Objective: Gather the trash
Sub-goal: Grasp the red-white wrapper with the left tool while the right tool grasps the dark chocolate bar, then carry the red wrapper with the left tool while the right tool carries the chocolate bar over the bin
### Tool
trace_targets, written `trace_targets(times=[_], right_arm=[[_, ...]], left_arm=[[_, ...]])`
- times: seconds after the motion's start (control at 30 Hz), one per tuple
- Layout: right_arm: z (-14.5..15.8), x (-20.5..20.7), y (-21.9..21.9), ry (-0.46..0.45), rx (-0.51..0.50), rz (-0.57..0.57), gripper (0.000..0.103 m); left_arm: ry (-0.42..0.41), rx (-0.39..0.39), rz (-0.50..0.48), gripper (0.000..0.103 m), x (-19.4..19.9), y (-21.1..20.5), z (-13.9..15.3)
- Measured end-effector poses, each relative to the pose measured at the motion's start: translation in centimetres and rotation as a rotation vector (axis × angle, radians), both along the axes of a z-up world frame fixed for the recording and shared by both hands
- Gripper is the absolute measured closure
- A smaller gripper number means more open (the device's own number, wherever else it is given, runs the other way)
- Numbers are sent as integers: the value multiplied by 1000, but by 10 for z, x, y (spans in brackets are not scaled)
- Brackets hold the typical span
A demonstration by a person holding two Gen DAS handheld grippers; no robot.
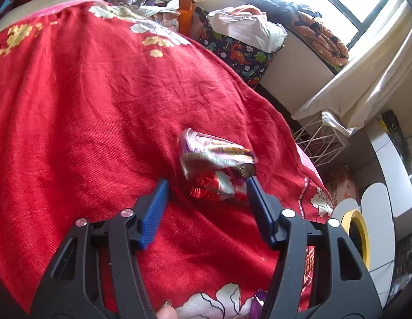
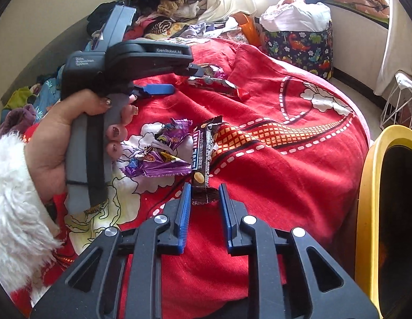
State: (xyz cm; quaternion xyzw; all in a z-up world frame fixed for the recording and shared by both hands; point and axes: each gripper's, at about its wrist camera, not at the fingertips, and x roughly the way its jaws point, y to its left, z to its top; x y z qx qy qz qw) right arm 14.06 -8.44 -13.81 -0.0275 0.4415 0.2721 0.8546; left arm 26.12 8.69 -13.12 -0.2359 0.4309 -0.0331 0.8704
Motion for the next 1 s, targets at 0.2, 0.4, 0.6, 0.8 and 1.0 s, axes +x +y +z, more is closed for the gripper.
trace_targets(times=[0.2,0.4,0.6,0.8,1.0], right_arm=[[3,-5,-7,-7,14,-23,83],[8,-10,-13,-24,20,-37,83],[13,-16,-22,-38,29,-52,83],[19,-20,-32,-57,49,-70,83],[26,-27,-43,-82,75,-86,83]], left_arm=[[9,-39,-8,85,0,4,-1],[9,-44,-48,101,-10,-7,0],[-20,-60,-69,102,-27,-17,8],[-64,-61,-73,102,-46,-25,23],[-113,-78,-78,103,-60,-34,42]])
